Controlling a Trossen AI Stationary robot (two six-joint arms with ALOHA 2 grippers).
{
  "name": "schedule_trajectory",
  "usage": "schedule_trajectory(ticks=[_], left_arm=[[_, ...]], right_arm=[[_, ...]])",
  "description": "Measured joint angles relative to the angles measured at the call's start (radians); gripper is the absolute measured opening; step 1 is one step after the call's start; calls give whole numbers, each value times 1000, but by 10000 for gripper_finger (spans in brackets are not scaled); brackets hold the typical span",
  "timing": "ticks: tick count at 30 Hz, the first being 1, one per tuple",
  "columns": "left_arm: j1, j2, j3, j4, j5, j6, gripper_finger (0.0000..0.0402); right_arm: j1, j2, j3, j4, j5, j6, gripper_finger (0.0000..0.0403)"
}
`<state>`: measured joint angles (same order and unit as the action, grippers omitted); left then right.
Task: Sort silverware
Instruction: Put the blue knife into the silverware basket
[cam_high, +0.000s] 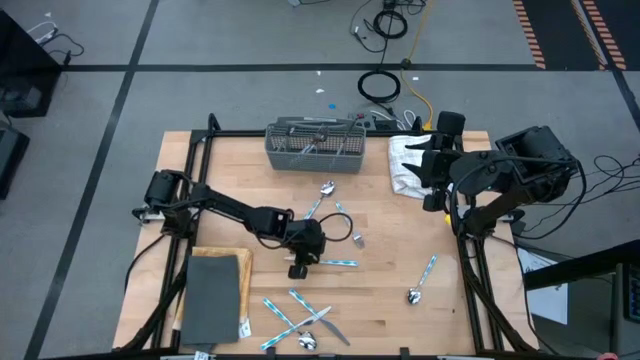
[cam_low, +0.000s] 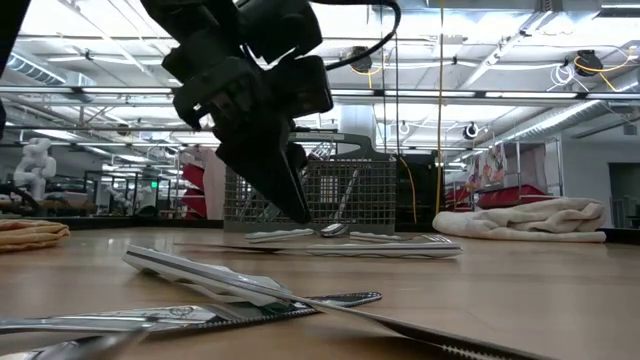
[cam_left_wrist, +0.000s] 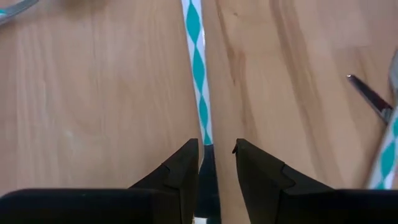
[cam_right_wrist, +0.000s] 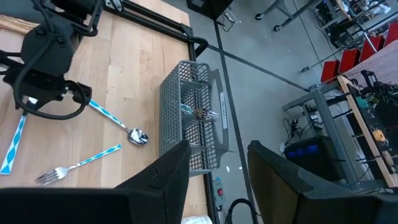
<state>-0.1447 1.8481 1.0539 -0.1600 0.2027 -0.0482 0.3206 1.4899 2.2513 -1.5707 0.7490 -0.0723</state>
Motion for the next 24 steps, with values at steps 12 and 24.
schedule_trajectory(ticks=[12, 24], left_arm=[[30, -1, 62, -14, 30, -52, 112], [29, -1, 62, 101, -215, -121, 112]], right_arm=[[0, 0, 0, 0, -11, 0, 151], [0, 0, 0, 0, -71, 3, 151]])
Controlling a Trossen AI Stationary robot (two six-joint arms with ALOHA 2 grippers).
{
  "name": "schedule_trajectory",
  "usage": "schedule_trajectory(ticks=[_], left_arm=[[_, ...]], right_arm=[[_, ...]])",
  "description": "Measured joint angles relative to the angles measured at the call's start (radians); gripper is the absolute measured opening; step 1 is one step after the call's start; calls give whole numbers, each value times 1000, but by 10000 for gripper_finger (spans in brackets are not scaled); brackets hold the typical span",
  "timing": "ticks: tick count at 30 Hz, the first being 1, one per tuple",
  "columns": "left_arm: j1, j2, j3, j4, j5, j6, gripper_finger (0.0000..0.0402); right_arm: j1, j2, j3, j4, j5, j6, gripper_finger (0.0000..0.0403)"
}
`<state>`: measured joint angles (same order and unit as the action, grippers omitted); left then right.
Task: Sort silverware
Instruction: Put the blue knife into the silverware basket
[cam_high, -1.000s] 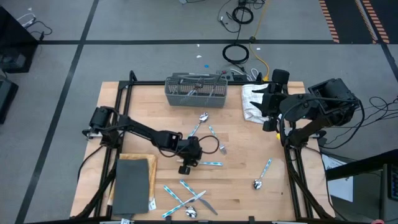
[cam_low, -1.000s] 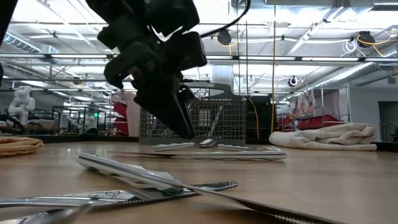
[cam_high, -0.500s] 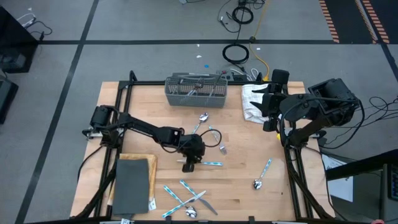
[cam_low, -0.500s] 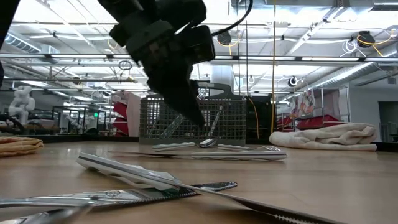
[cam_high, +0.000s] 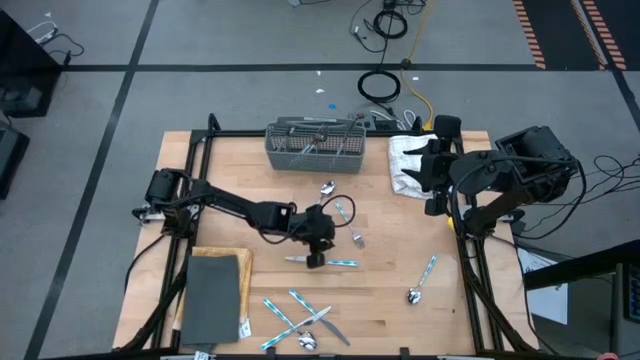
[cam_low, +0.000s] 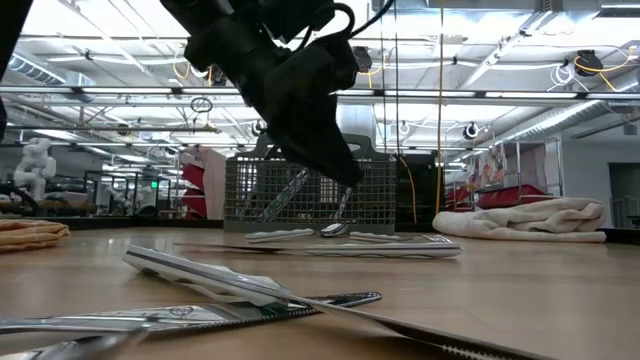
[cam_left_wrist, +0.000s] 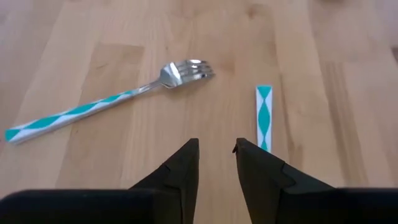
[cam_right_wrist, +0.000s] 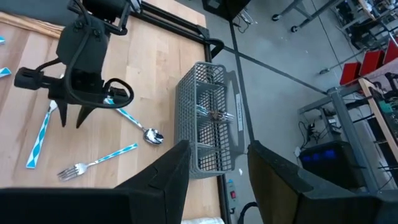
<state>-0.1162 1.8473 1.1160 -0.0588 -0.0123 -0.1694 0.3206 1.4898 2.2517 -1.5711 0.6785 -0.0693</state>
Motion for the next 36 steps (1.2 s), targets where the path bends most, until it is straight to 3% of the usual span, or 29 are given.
schedule_trajectory(ticks=[4, 12, 16, 20, 27, 36], left_arm=[[-1, 0, 0, -2, -34, -90, 112], [-9, 0, 0, -2, -15, -88, 112], [-4, 0, 0, -3, 65, -91, 114], [10, 0, 0, -4, 175, -137, 148], [-14, 0, 0, -54, 134, -94, 235], [-79, 0, -1, -213, 101, 34, 250]], right_arm=[[0, 0, 0, 0, 0, 3, 151], [0, 0, 0, 0, 0, 5, 151], [0, 0, 0, 0, 0, 5, 151], [0, 0, 0, 0, -4, 5, 151], [0, 0, 0, 0, -4, 5, 151], [0, 0, 0, 0, -4, 4, 151]])
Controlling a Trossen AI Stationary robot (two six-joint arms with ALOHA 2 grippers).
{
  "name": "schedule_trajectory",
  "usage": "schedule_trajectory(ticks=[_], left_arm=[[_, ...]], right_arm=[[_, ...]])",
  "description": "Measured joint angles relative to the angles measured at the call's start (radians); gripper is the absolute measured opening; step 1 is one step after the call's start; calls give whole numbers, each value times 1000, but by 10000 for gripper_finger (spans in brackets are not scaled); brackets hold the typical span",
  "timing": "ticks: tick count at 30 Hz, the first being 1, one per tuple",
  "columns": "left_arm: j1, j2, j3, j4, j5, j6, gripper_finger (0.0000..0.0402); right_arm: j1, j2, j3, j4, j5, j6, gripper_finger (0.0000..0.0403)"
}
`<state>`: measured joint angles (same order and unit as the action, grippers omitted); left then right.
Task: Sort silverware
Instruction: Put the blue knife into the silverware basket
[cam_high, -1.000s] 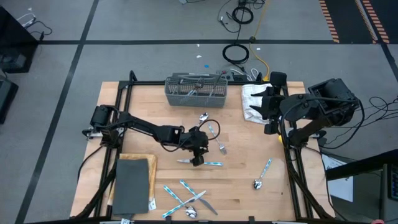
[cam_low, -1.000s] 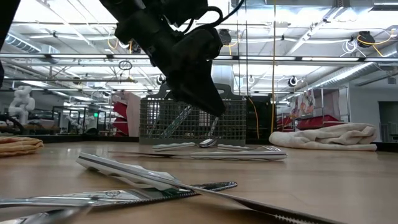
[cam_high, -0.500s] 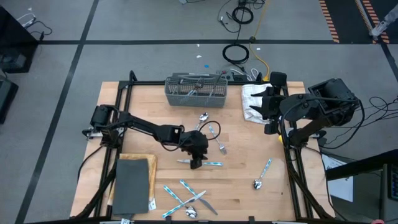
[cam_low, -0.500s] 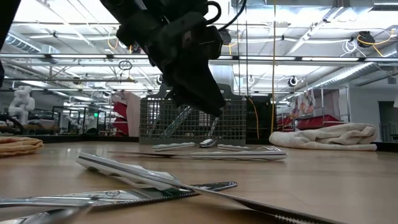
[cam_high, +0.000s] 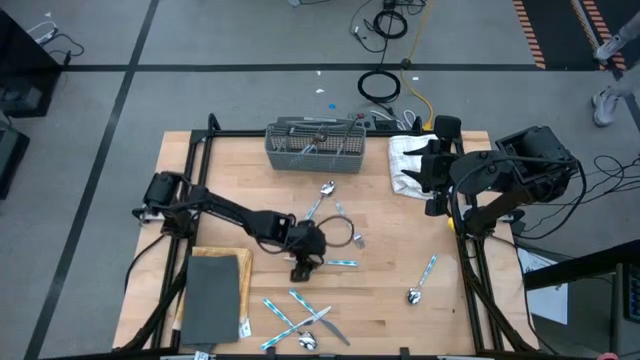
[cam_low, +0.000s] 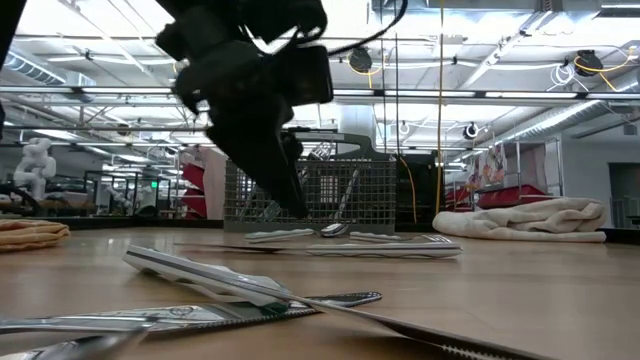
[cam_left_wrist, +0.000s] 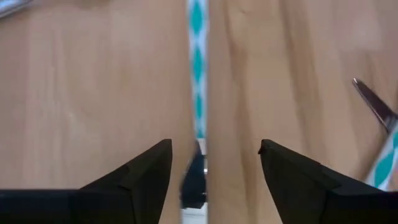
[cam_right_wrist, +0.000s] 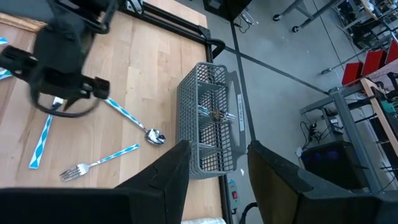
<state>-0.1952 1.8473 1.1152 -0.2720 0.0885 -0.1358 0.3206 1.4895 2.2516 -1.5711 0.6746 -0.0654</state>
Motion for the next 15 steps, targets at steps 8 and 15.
schedule_trajectory(ticks=[8, 15], left_arm=[[-9, 13, 0, 9, -79, 49, 249], [-11, 89, 1, 34, -30, 39, 249]], right_arm=[[0, 0, 0, 0, 0, -3, 151], [0, 0, 0, 0, 0, -2, 151]])
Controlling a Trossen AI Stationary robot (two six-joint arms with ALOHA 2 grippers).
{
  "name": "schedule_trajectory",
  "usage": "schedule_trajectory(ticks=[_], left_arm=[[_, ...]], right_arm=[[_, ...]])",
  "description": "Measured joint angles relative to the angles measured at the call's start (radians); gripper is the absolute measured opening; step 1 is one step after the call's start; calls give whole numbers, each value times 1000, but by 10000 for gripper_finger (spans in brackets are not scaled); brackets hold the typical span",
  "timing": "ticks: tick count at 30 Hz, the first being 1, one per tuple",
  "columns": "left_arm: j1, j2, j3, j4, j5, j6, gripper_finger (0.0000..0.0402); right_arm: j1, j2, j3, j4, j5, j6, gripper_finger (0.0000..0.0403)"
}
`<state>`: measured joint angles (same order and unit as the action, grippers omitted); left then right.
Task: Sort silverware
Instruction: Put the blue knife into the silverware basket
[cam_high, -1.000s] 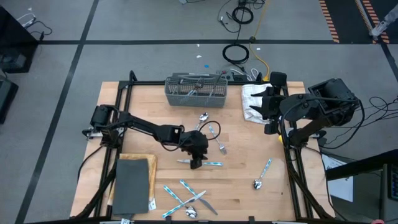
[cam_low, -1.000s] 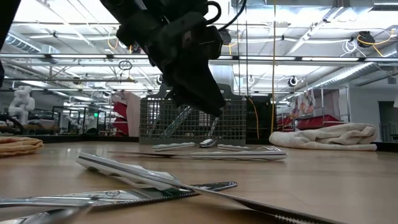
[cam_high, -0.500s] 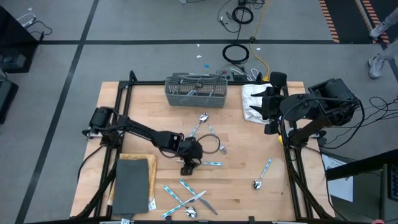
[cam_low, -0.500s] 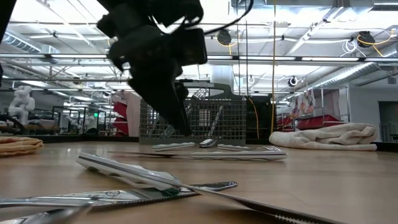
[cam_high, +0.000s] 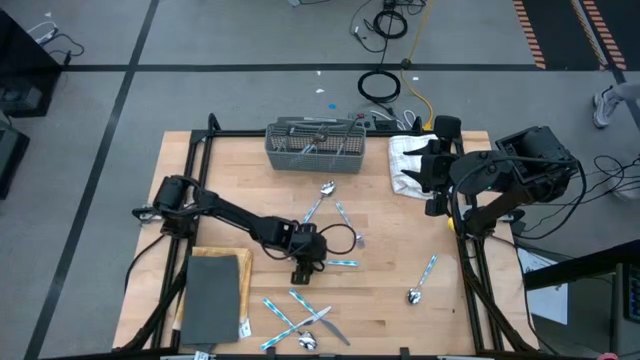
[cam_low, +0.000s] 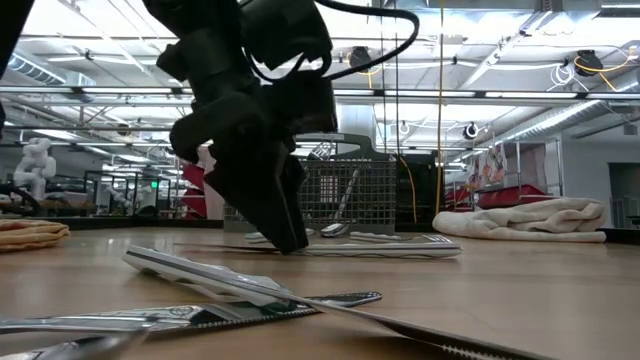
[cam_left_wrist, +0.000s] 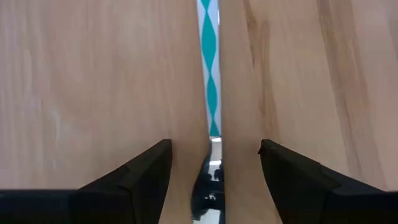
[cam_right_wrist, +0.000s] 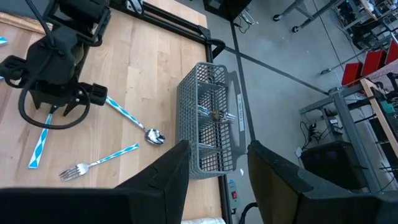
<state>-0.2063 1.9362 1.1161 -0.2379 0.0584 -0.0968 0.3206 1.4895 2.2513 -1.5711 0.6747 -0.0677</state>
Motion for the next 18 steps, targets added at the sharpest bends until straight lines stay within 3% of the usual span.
schedule_trajectory(ticks=[6, 9, 13, 18], left_arm=[[3, 68, 7, -10, -9, -24, 229], [3, 95, 11, -15, -11, -20, 167], [-6, 100, 11, -14, -50, 4, 41], [-3, 101, 11, -11, -48, -29, 9]], right_arm=[[0, 0, 0, 0, 0, 0, 151], [0, 0, 0, 0, 0, 1, 151], [0, 0, 0, 0, 0, 3, 151], [0, 0, 0, 0, 0, 3, 151]])
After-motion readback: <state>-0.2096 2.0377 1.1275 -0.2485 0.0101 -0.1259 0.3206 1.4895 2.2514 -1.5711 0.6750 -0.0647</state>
